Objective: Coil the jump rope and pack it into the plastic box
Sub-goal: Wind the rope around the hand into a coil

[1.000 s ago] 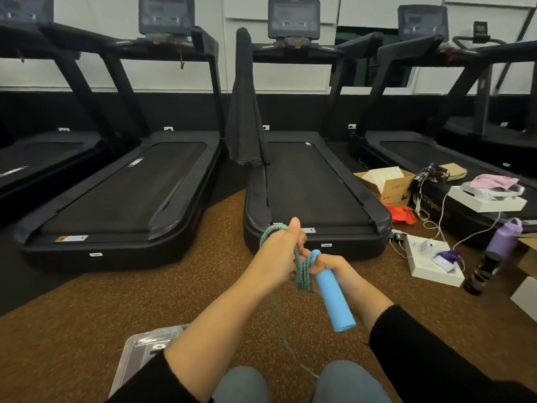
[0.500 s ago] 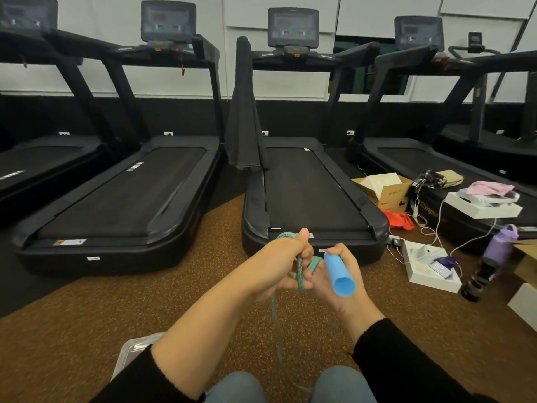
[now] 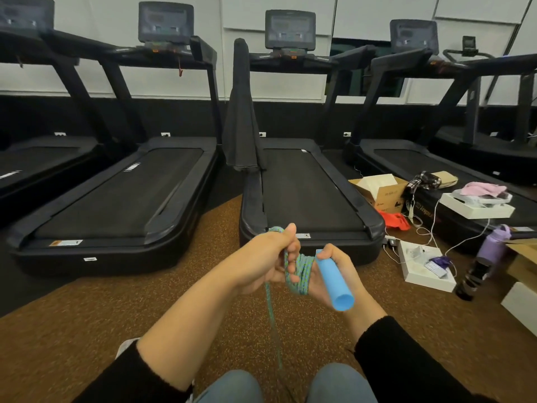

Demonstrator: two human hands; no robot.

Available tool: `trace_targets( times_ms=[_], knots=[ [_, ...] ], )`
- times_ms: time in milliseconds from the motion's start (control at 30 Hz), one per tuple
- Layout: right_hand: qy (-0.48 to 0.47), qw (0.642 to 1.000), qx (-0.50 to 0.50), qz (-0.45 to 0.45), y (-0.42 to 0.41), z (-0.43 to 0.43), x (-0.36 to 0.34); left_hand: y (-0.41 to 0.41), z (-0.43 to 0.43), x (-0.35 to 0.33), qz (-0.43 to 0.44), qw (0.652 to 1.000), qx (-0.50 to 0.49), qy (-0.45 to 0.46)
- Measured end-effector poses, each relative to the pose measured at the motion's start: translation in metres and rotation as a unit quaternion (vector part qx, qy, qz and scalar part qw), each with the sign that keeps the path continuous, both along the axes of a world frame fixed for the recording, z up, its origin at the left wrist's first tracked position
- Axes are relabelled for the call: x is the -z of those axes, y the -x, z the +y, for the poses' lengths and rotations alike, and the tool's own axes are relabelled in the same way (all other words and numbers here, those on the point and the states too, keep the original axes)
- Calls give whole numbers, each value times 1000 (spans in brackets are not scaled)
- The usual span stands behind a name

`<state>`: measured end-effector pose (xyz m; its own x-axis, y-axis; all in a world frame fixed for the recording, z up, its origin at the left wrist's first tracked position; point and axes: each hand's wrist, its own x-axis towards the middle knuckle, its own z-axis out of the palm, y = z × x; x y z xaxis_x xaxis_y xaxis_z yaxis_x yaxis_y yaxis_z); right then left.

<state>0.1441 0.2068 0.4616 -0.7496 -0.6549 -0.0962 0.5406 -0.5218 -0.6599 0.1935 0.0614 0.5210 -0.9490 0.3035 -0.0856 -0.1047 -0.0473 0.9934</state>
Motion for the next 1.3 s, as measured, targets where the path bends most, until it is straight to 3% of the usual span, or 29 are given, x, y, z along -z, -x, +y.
trace_targets(
  times_ms=[133,300,633,867,1100,1200,1300],
  knots=[
    [-15,997,-34,70,0,-7,4,3,0,-3,6,1000,0,16],
    [-161,953,-124,226,-4,-8,11,7,-4,-13,14,1000,-13,9],
    [-146,908,-235,315,-30,-19,0,25,-18,-18,-53,998,-12,-42],
    [-125,920,-185,323,-35,-7,-7,36,-24,2,-178,953,-9,-245],
    [-139,922,-139,335,-36,3,-10,48,-23,14,-178,936,-90,-291],
    [-141,926,-114,332,-36,3,-14,47,-17,23,-178,948,-109,-241],
    [-133,943,-80,295,-33,6,-20,36,-8,31,-161,982,-73,-63]
  ],
)
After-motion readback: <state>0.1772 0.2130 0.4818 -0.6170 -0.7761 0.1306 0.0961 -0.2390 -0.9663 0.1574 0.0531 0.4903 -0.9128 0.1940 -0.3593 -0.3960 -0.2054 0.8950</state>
